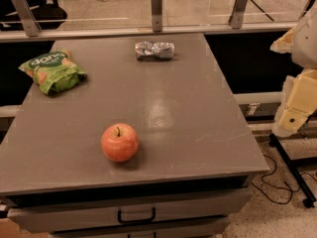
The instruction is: Move redbull can near apple
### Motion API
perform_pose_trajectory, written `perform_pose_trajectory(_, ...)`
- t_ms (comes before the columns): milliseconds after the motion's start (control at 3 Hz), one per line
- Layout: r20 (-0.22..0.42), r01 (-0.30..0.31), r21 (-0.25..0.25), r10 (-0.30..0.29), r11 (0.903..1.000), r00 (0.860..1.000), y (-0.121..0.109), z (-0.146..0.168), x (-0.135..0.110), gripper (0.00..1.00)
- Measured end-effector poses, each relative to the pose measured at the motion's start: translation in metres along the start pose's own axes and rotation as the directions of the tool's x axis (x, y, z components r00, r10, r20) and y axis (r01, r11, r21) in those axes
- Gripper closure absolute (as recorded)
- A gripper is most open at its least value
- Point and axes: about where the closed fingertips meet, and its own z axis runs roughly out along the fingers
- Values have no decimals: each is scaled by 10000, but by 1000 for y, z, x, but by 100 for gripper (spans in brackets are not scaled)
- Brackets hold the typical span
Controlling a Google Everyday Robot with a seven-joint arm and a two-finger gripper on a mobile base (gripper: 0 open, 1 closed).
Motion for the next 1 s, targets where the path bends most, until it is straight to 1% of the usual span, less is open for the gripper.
perform_pose_trajectory(333, 1, 1, 2, -1, 10000, 10000, 0, 0, 0, 0)
perform_pose_trajectory(667, 273, 105, 63, -107, 9999, 9996, -13, 13, -7, 0)
perform_pose_trajectory(1000, 1086, 187, 228, -210, 9996, 9939, -54, 50, -31, 0)
